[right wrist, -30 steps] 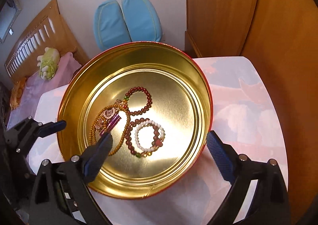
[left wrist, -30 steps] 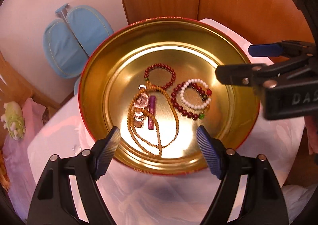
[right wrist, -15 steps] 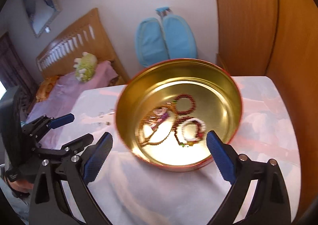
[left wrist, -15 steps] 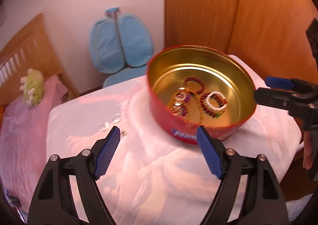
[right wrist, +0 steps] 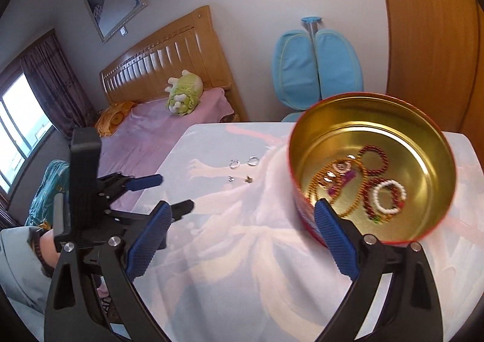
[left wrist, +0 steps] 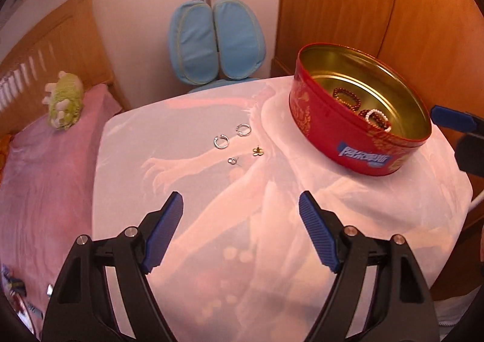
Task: Organize jewelry
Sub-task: 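Withdraw both tools from the tin toward the earrings on the cloth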
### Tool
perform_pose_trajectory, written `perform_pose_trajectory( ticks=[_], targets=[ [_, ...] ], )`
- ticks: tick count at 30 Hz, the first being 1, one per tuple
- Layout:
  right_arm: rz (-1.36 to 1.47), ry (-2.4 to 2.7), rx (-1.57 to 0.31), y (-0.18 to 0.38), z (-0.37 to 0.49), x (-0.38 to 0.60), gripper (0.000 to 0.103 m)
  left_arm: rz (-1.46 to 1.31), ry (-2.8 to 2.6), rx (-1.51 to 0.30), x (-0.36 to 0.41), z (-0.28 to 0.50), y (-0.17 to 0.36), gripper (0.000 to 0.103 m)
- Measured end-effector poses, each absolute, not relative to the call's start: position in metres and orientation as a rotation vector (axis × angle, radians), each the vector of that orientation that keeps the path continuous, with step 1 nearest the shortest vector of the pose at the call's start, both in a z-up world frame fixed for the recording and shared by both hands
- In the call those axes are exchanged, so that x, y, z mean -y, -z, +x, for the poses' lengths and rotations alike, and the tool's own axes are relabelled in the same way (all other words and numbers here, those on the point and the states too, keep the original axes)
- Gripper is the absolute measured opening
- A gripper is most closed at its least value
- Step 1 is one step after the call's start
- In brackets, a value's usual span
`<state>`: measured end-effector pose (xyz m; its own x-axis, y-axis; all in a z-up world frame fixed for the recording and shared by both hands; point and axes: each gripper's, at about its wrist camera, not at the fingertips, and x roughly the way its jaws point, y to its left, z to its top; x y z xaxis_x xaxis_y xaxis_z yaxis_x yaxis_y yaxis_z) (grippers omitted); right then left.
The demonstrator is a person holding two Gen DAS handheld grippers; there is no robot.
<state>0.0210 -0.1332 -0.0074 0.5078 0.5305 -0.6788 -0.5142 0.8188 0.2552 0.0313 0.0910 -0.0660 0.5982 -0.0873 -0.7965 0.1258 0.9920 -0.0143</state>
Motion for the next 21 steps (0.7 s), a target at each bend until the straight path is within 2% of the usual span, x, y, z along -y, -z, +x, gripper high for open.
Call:
perform_pose_trajectory(
  ticks=[8, 15, 16, 17, 19, 21],
  targets=[
    [0.028, -0.519, -0.975, 0.069, 0.061, 0.056, 0.096, 0.173, 0.356, -0.946, -0.131, 0.080, 0.116, 0.077],
    [0.021, -0.404, -1.005, 0.105, 0.091, 0.031, 0.095, 0.269, 0.601, -0.933, -0.138, 0.106, 0.133, 0.077],
    [0.015, -0.392, -0.994, 0.107, 0.092, 0.030, 0.092, 0.286, 0.628, -0.922, -0.137, 0.107, 0.132, 0.077],
    [-0.001, -0.370, -0.977, 0.110, 0.094, 0.029, 0.084, 0.310, 0.658, -0.901, -0.136, 0.106, 0.132, 0.077],
    [-0.032, -0.338, -0.971, 0.116, 0.097, 0.030, 0.074, 0.341, 0.701, -0.883, -0.133, 0.107, 0.133, 0.077],
    [-0.061, -0.344, -0.990, 0.125, 0.101, 0.030, 0.070, 0.365, 0.726, -0.892, -0.128, 0.106, 0.136, 0.077]
  ],
)
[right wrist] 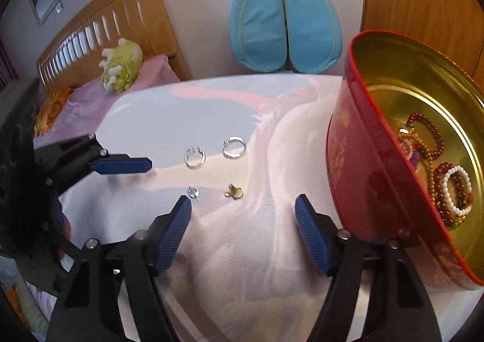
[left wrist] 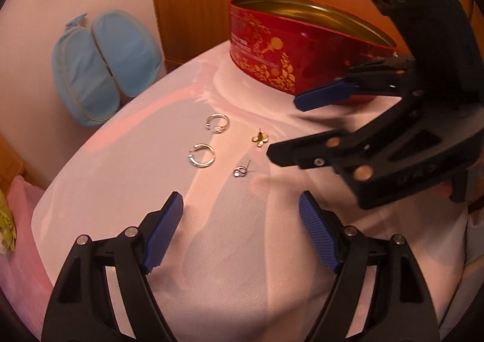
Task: Organize jewelry
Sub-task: 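Withdraw both tools from the tin toward the earrings on the cloth, then grasp the small silver stud with the left tool while the right grasps the gold stud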
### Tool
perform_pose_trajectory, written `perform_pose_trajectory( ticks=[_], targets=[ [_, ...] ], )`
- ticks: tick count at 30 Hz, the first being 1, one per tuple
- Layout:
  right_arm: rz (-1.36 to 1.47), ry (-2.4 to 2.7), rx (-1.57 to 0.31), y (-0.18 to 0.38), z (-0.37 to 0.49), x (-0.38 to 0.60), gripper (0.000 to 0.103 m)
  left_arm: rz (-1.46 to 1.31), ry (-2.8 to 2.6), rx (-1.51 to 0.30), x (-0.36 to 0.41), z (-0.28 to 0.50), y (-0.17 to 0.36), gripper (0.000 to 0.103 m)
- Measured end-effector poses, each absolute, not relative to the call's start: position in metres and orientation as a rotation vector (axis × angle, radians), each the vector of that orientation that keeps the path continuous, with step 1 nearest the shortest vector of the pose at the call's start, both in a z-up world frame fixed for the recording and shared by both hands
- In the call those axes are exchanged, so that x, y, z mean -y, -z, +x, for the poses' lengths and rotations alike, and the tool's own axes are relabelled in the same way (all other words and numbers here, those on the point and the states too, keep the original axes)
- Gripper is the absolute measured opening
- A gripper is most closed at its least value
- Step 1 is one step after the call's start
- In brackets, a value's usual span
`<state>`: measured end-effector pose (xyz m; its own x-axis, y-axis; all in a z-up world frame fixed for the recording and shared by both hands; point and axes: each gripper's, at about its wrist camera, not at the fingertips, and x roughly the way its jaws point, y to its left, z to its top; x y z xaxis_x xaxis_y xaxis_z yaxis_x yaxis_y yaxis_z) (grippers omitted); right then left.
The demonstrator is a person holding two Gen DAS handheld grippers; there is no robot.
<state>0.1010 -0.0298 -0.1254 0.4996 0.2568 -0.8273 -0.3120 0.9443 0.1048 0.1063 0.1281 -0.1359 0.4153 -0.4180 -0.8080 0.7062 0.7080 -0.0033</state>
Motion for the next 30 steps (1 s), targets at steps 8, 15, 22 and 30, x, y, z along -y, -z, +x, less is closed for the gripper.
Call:
perform_pose_trajectory(
  ticks=[8, 15, 22, 30],
  targets=[
    [-0.224, -0.429, -0.951, 0.134, 0.108, 0.022, 0.057, 0.375, 0.730, -0.868, -0.115, 0.108, 0.139, 0.077],
    [-0.318, -0.550, -0.933, 0.137, 0.116, 0.019, 0.052, 0.372, 0.758, -0.856, -0.116, 0.112, 0.138, 0.063],
    [-0.385, -0.647, -0.940, 0.137, 0.118, 0.012, 0.034, 0.364, 0.776, -0.853, -0.114, 0.114, 0.136, 0.044],
    [-0.405, -0.669, -0.945, 0.136, 0.116, 0.013, 0.014, 0.362, 0.762, -0.846, -0.113, 0.110, 0.135, 0.008]
  ],
)
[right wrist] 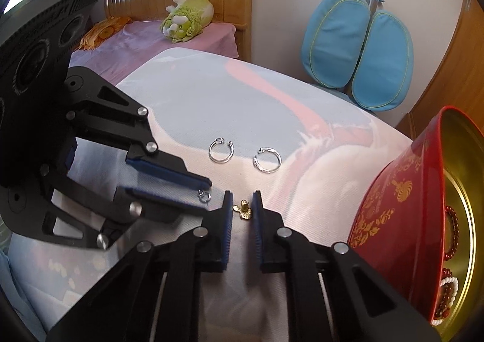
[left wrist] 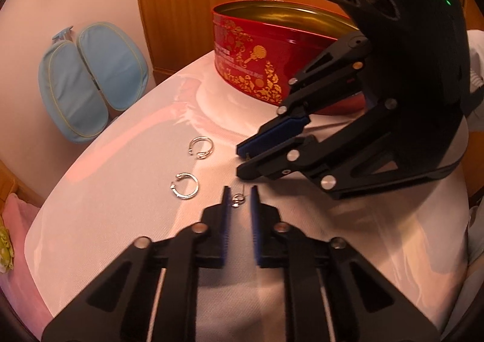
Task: Organize jewelry
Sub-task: 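Grasp the small silver stud with the left tool while the right grasps the gold stud, then carry both studs over the tin with the left and right tools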
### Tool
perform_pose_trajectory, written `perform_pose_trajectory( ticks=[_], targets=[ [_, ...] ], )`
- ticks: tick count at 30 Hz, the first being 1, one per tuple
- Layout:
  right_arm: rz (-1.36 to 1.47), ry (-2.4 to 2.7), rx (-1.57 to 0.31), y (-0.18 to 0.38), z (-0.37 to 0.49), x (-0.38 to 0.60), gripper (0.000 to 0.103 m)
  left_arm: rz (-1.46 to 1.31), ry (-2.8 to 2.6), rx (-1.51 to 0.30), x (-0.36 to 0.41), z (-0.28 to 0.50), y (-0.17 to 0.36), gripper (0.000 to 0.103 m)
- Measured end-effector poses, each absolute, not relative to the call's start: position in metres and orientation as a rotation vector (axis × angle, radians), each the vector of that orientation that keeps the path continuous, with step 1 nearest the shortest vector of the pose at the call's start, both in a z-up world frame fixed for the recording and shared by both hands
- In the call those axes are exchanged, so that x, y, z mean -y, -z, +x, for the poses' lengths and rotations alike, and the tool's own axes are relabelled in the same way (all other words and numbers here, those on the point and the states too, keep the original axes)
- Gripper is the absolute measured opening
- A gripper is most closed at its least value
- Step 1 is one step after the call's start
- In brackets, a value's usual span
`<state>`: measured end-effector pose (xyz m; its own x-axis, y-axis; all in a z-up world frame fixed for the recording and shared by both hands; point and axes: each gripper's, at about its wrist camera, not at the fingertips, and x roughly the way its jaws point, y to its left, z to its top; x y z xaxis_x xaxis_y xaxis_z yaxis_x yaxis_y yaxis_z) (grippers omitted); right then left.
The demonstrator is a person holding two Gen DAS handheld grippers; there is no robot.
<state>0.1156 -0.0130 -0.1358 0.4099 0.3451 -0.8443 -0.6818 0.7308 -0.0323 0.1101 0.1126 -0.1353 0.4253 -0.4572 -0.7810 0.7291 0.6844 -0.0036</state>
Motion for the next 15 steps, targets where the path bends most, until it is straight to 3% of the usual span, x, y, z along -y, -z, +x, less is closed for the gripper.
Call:
perform_pose_trajectory(
  ticks=[15],
  targets=[
    [-0.285, -0.615, -0.901, 0.094, 0.085, 0.045, 0.014, 0.258, 0.639, -0.858, -0.112, 0.095, 0.110, 0.006]
  ],
)
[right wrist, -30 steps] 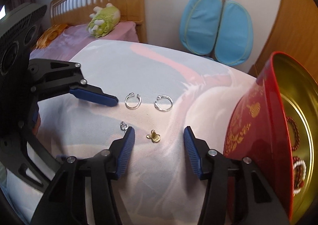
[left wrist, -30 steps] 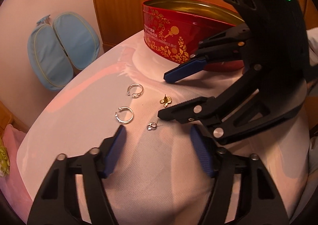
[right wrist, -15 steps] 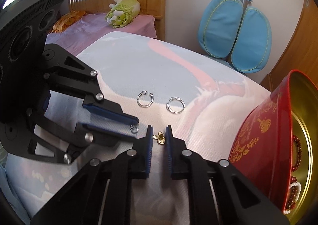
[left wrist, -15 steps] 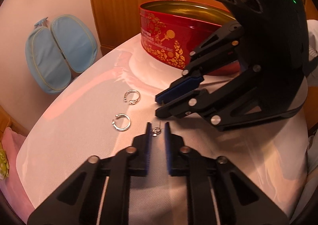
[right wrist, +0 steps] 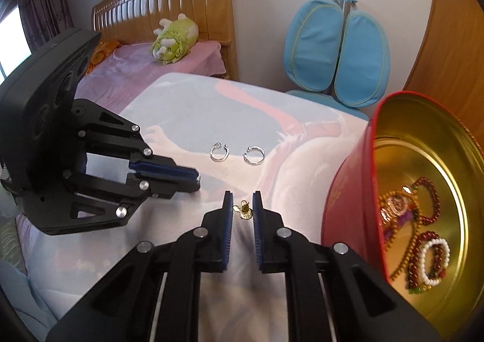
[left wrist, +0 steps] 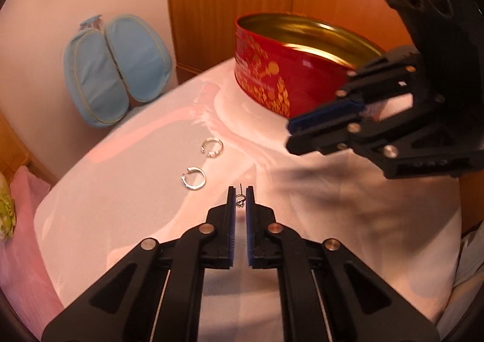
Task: Organize jewelry
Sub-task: 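Carry both studs over the tin with the left and right tools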
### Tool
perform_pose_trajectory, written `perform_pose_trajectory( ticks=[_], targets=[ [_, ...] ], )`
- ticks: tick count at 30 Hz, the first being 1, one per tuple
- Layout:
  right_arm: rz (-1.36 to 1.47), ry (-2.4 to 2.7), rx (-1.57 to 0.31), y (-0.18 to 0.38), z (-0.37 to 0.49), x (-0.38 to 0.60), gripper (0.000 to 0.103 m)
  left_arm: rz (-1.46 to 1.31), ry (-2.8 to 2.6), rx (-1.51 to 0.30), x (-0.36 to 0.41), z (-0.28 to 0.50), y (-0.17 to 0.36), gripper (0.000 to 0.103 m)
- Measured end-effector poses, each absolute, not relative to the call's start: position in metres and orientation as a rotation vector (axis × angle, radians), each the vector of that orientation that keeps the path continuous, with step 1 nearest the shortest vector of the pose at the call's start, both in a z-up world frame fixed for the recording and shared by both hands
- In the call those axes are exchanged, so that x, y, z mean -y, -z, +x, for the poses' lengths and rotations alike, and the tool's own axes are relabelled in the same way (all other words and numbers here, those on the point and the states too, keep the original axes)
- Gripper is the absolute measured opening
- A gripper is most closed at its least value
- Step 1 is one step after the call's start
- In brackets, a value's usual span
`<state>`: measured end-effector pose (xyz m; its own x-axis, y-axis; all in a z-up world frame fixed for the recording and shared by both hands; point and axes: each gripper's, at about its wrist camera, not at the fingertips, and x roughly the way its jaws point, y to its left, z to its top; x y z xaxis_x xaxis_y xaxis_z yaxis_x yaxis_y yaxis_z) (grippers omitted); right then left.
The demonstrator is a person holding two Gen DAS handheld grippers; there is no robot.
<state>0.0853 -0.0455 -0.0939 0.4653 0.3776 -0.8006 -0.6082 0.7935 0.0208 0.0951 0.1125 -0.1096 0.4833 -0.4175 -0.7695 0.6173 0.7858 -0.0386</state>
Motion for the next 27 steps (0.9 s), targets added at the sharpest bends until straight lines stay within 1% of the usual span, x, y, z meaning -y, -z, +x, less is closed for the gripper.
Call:
perform_pose_trajectory(
  ticks=[2, 3, 4, 6, 7, 13, 16, 22, 27],
  targets=[
    [-0.273, -0.612, -0.881, 0.080, 0.077, 0.053, 0.014, 0.233, 0.613, -0.837, -0.108, 0.087, 0.092, 0.006],
    [-0.241, -0.603, -0.856, 0.062, 0.066, 0.065, 0.014, 0.226, 0.611, -0.830, -0.104, 0.084, 0.083, 0.006],
    [-0.241, -0.603, -0.856, 0.062, 0.066, 0.065, 0.014, 0.224, 0.607, -0.817, -0.099, 0.080, 0.073, 0.006],
    [-0.205, -0.581, -0.814, 0.034, 0.050, 0.091, 0.014, 0.217, 0.600, -0.783, -0.087, 0.071, 0.053, 0.006],
    [-0.205, -0.581, -0.814, 0.034, 0.050, 0.091, 0.014, 0.206, 0.606, -0.773, -0.081, 0.067, 0.044, 0.006],
    [-0.110, -0.512, -0.741, -0.011, 0.025, 0.161, 0.014, 0.199, 0.600, -0.709, -0.037, 0.042, -0.001, 0.006],
    [-0.077, -0.483, -0.677, -0.039, 0.009, 0.205, 0.014, 0.174, 0.598, -0.687, -0.016, 0.035, -0.022, 0.006],
    [-0.070, -0.479, -0.614, -0.058, -0.006, 0.249, 0.014, 0.178, 0.537, -0.651, 0.027, 0.023, -0.051, 0.006],
    [-0.047, -0.506, -0.594, -0.063, -0.001, 0.283, 0.014, 0.149, 0.496, -0.645, 0.050, 0.017, -0.061, 0.006]
  ],
)
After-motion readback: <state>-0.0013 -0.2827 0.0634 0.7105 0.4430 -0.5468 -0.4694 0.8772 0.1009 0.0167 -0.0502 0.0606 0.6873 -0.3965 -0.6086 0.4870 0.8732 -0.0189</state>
